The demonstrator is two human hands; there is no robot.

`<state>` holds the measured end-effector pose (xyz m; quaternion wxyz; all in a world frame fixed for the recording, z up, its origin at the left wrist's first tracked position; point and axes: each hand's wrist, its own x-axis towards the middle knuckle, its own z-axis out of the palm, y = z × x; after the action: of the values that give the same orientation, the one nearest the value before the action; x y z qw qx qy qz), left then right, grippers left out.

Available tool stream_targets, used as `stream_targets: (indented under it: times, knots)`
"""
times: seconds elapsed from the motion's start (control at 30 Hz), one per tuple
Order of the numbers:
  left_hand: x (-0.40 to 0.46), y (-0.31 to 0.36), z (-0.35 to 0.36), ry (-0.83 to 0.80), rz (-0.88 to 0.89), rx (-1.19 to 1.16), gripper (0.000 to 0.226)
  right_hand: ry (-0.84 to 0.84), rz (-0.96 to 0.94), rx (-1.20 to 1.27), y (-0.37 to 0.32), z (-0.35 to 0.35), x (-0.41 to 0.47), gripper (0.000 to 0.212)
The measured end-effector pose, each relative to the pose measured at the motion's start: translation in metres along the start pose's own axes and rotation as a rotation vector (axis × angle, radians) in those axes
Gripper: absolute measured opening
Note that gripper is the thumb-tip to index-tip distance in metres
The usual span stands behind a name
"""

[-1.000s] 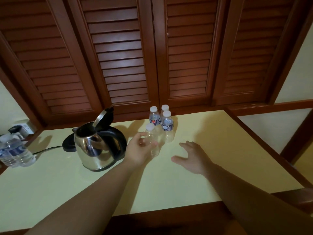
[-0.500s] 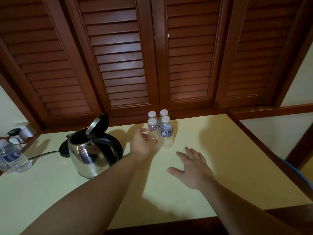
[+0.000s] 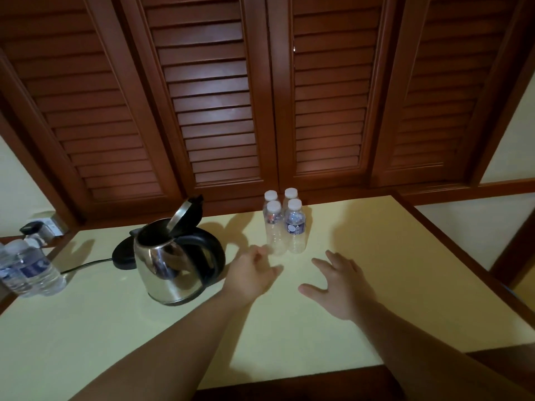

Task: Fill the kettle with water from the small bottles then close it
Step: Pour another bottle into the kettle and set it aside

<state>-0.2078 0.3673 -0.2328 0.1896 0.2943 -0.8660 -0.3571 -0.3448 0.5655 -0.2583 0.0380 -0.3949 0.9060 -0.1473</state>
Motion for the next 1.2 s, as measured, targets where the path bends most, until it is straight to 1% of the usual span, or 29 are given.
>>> stream_targets:
  times: [0.07, 0.13, 0.23, 0.37, 0.47, 0.5, 0.63, 0.8, 0.87, 0.93, 1.03, 1.2]
  knots:
    - [-0.021, -0.019, -0.014, -0.073, 0.148, 0.115, 0.036, 0.031, -0.003, 0.008, -0.004, 0.001, -0.002, 0.104]
    - [-0.042, -0.038, -0.031, -0.154, 0.251, 0.167, 0.032, 0.025, -0.013, 0.046, -0.016, 0.001, -0.005, 0.097]
    - [-0.065, -0.070, -0.060, -0.204, 0.321, 0.201, 0.031, 0.040, -0.059, 0.185, -0.059, 0.008, -0.013, 0.078]
    - [-0.089, -0.117, -0.105, -0.211, 0.352, 0.266, 0.034, 0.098, -0.240, 0.222, -0.142, 0.040, -0.028, 0.071]
    - [-0.110, -0.156, -0.147, -0.168, 0.317, 0.268, 0.033, 0.087, -0.304, 0.243, -0.199, 0.060, -0.041, 0.056]
    - [-0.117, -0.170, -0.161, -0.151, 0.305, 0.263, 0.034, 0.084, -0.330, 0.237, -0.217, 0.066, -0.044, 0.055]
    - [-0.135, -0.221, -0.220, -0.069, 0.254, 0.297, 0.039, 0.009, -0.378, 0.226, -0.288, 0.088, -0.047, 0.058]
    - [-0.139, -0.273, -0.285, 0.028, 0.127, 0.344, 0.051, -0.117, -0.420, 0.192, -0.374, 0.103, -0.033, 0.072]
    - [-0.139, -0.290, -0.306, 0.064, 0.065, 0.351, 0.057, -0.136, -0.425, 0.127, -0.400, 0.113, -0.024, 0.076]
    - [-0.136, -0.303, -0.323, 0.101, -0.007, 0.345, 0.065, -0.159, -0.410, 0.031, -0.418, 0.124, -0.015, 0.079]
    - [-0.126, -0.318, -0.344, 0.154, -0.114, 0.292, 0.079, -0.214, -0.350, -0.024, -0.429, 0.135, -0.010, 0.083]
    - [-0.094, -0.324, -0.374, 0.271, -0.225, -0.023, 0.084, -0.222, -0.340, -0.095, -0.425, 0.137, -0.009, 0.087]
